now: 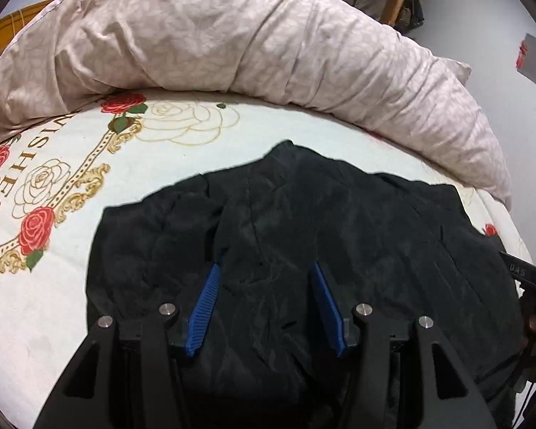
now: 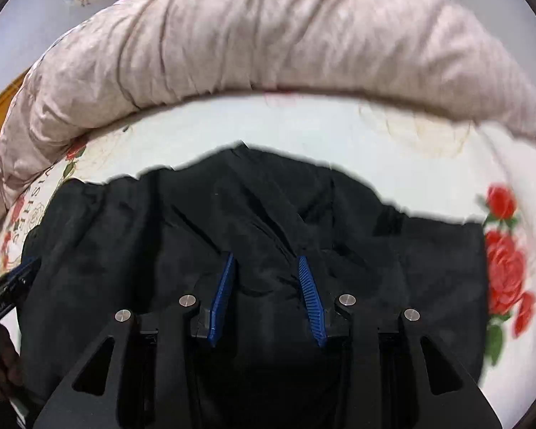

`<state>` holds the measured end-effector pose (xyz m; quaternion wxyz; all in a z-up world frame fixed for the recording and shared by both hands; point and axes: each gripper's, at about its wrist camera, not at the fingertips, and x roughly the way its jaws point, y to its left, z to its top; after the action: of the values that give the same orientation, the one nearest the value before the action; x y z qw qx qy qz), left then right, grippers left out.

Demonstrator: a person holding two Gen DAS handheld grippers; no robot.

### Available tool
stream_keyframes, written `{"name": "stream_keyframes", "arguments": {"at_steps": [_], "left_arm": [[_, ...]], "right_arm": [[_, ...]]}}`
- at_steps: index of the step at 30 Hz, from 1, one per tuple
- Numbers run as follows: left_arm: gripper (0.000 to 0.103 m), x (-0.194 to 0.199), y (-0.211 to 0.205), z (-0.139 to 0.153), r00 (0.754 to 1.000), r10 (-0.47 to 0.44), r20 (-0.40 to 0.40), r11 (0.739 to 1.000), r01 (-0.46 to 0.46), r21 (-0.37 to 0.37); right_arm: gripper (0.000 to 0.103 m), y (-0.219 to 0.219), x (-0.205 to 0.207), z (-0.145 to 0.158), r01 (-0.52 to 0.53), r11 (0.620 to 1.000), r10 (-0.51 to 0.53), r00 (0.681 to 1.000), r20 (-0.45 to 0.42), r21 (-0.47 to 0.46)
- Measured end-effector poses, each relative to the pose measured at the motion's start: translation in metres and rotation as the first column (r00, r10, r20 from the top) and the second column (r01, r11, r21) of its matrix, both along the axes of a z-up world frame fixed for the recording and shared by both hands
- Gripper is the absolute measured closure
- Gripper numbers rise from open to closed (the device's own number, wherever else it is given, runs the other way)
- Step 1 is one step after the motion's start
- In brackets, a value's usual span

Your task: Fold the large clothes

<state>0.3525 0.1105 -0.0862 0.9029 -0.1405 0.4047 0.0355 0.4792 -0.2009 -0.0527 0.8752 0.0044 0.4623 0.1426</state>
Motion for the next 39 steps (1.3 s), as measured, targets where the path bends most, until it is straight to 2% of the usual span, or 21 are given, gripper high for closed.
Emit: {"name": "stream_keyframes", "arguments": {"at_steps": [2, 4, 6, 9, 11, 13, 15, 17, 20, 24, 27, 31, 33, 39], "left_arm": [[0.049, -0.002, -0.001, 0.003, 1.0, -0.008, -0.003, 1.0, 0.008, 0.007], [0.049, -0.009, -0.001, 0.012, 1.0, -0.011, -0.009, 1.0, 0.011, 0.005], [0.049, -0.024, -0.003, 0.025, 0.999, -0.026, 0.031, 1.0, 0.026, -0.006], [0.049, -0.053, -0.013, 0.036, 0.997, -0.042, 0.071, 0.998, 0.045, -0.04], [0.049, -0.063, -0.023, 0.027, 0.997, -0.064, 0.048, 0.995, 0.067, -0.071], [0.049, -0.062, -0.033, 0.009, 0.998, -0.071, 0.0, 0.994, 0.07, -0.079], [0.049, -0.059, -0.042, -0.002, 0.997, -0.08, -0.017, 0.995, 0.078, -0.068], [0.049, -0.053, -0.047, -0.003, 0.996, -0.081, -0.022, 0.995, 0.08, -0.053], [0.049, -0.052, -0.048, 0.007, 0.996, -0.084, -0.043, 0.995, 0.081, -0.052], [0.049, -0.077, -0.055, 0.023, 0.993, -0.117, -0.011, 0.991, 0.116, -0.064], [0.049, -0.094, -0.067, 0.011, 0.99, -0.141, -0.022, 0.988, 0.139, -0.071], [0.047, -0.086, -0.074, -0.018, 0.99, -0.117, -0.076, 0.991, 0.112, -0.07], [0.045, -0.082, -0.076, -0.023, 0.991, -0.106, -0.084, 0.993, 0.101, -0.059], [0.044, -0.07, -0.083, -0.034, 0.993, -0.084, -0.079, 0.996, 0.084, -0.007]], "right_arm": [[0.065, -0.002, -0.008, 0.009, 0.017, 1.0, -0.017, 1.0, 0.008, 0.0], [0.065, -0.002, -0.03, 0.034, 0.017, 1.0, -0.018, 0.997, 0.072, 0.016], [0.065, -0.001, -0.056, 0.056, -0.008, 0.998, 0.0, 0.992, 0.129, 0.06], [0.063, 0.002, -0.091, 0.066, -0.045, 0.992, 0.027, 0.989, 0.143, 0.122], [0.063, 0.014, -0.107, 0.051, -0.089, 0.988, 0.075, 0.992, 0.104, 0.128], [0.063, 0.022, -0.109, 0.02, -0.093, 0.987, 0.091, 0.996, 0.015, 0.134], [0.063, 0.019, -0.106, 0.002, -0.086, 0.989, 0.086, 0.996, 0.007, 0.119], [0.065, 0.015, -0.101, -0.001, -0.078, 0.99, 0.078, 0.997, 0.003, 0.115], [0.065, 0.014, -0.106, 0.017, -0.066, 0.994, 0.066, 0.998, 0.004, 0.089], [0.064, 0.01, -0.133, 0.036, -0.094, 0.99, 0.09, 0.995, 0.045, 0.104], [0.064, 0.019, -0.148, 0.019, -0.125, 0.987, 0.123, 0.992, 0.018, 0.099], [0.064, 0.023, -0.142, -0.025, -0.117, 0.993, 0.119, 0.992, -0.046, 0.034], [0.064, 0.02, -0.137, -0.032, -0.112, 0.993, 0.114, 0.993, -0.041, 0.043], [0.064, 0.032, -0.128, -0.045, -0.123, 0.992, 0.123, 0.992, -0.003, -0.033]]}}
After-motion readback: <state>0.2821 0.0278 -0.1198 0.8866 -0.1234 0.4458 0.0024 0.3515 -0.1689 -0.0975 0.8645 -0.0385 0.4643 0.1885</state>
